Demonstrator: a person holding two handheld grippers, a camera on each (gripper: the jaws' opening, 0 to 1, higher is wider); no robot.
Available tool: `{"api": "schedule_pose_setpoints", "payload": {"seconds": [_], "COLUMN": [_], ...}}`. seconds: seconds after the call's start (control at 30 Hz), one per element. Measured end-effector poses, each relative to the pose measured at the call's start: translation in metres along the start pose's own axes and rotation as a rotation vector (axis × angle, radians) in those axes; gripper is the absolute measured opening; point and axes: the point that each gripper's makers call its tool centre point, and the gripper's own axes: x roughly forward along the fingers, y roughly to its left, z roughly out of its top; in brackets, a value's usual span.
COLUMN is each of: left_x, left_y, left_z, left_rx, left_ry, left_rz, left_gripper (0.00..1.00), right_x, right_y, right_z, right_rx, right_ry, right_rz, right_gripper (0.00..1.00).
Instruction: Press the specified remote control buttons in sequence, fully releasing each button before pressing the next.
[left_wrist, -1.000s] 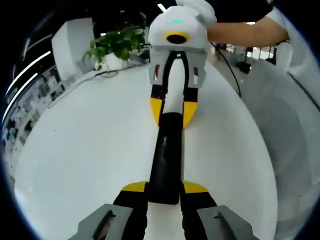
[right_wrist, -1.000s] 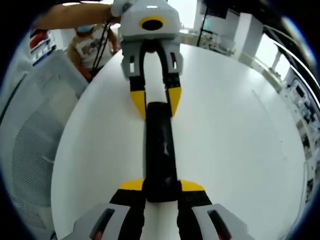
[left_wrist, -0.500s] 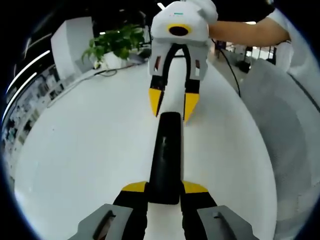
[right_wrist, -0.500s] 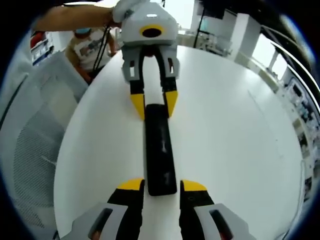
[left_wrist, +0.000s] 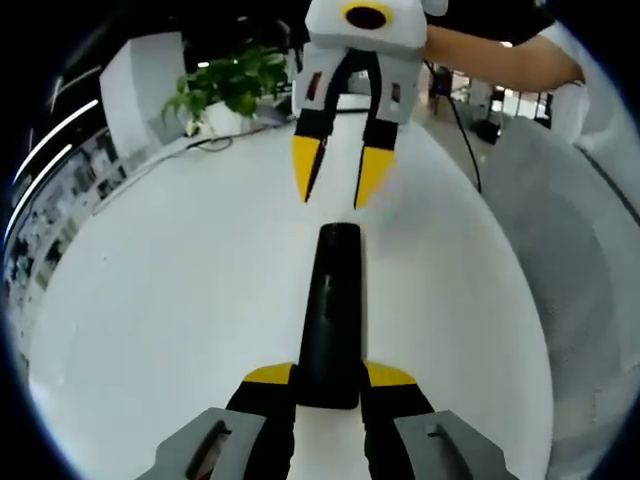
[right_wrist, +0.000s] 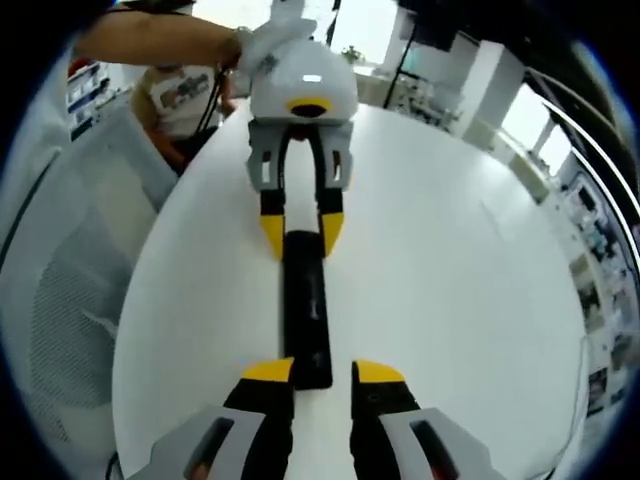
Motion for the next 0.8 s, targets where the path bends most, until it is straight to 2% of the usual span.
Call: {"api": "schedule_pose_setpoints", "payload": {"seconds": [0.27,0.6,0.67,0.73,0.8], "left_x": [0.000,0.000,0.000,0.000,0.000], "left_y": [0.000,0.000,0.000,0.000,-0.001], "left_z": [0.000,0.000,0.000,0.001,0.001], "left_rx": [-0.001,-0.001,-0.001,-0.001,-0.001], "left_ry": [-0.001,-0.003,-0.003,-0.003,-0.003], "left_rz": [0.000,-0.001,0.000,0.000,0.000], "left_gripper": [0.24,0.24,0.24,0.24,0.24], "right_x": [-0.008,-0.006,-0.005,-0.004,-0.003], "right_y": [-0.002,-0.002,-0.002,-0.001,0.000], "right_z": [-0.011,-0.021,-0.022,-0.022,-0.022], "right_rx": [0.012,-0.004,-0.013,-0.029,-0.032], "right_ry": [0.037,0.087,0.101,0.112,0.117], "right_rz": [-0.005,0.016,0.023,0.037,0.046], "right_gripper": [0.12,0.10,0.08,0.00,0.00]}}
